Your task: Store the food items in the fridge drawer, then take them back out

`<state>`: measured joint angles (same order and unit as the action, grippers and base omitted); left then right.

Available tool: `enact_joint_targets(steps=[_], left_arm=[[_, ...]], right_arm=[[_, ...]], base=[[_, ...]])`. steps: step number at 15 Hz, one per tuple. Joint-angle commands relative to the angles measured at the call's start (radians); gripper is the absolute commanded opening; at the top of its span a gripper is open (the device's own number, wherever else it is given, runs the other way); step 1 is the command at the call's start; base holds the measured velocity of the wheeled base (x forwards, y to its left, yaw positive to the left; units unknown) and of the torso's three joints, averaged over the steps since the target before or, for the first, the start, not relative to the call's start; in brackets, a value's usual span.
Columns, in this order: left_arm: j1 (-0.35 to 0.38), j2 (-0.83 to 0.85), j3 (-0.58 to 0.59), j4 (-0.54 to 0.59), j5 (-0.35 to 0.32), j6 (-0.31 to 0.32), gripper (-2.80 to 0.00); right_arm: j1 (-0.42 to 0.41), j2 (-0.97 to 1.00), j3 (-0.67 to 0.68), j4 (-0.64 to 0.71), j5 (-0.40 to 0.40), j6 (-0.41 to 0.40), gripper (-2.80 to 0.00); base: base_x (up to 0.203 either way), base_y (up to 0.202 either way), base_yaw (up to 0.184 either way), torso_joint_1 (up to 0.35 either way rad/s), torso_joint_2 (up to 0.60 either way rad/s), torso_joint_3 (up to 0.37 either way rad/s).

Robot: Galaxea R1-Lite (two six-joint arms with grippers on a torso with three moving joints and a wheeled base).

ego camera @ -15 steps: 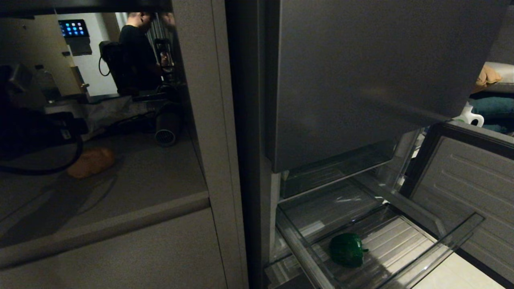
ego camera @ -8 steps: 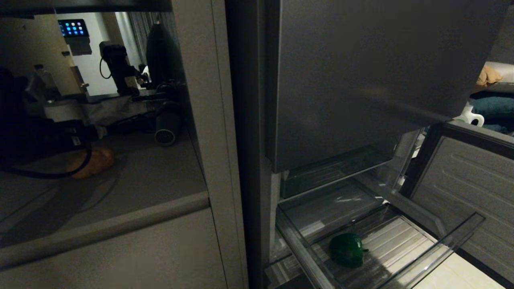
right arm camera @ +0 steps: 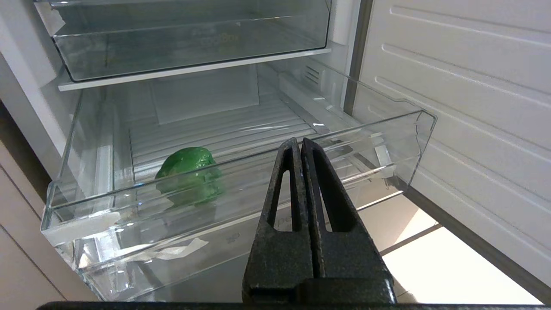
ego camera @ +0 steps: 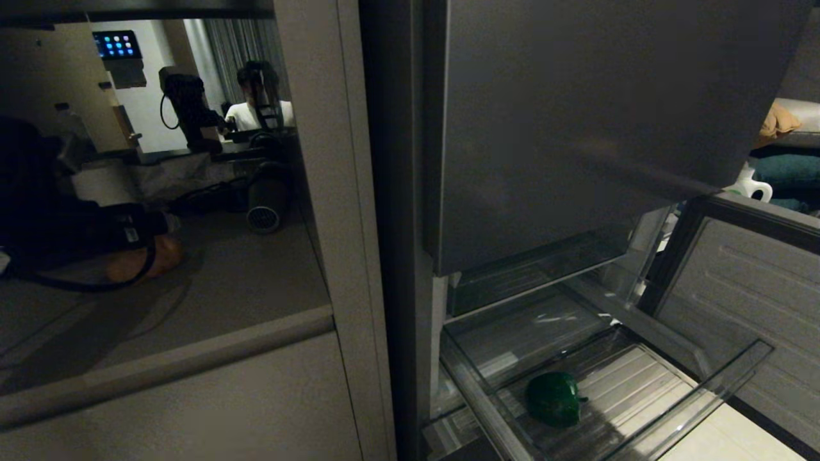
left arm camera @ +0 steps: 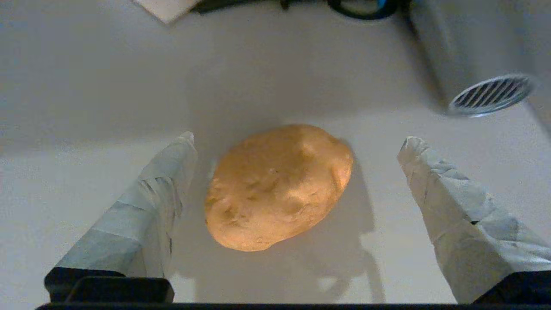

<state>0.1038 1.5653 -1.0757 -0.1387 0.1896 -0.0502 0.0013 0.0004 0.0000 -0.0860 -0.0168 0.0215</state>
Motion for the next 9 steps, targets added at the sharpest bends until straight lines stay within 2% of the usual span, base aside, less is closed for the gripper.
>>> enact_joint_targets(steps=[1,9], left_arm=[[0.002,0.047,-0.002,-0.014,0.002,-0.002,0.00],[0.007,0.095,0.045,-0.085,0.028,0.000,0.00]], right_arm=[[0.000,-0.002,0.031,-0.001,0.000,0.000,-2.80],[0.000,-0.002,0.031,-0.001,0.000,0.002,-2.80]], base=[[0.000,0.000,0.000,0.000,0.00,0.000],[0.000,0.000,0.000,0.000,0.00,0.000]])
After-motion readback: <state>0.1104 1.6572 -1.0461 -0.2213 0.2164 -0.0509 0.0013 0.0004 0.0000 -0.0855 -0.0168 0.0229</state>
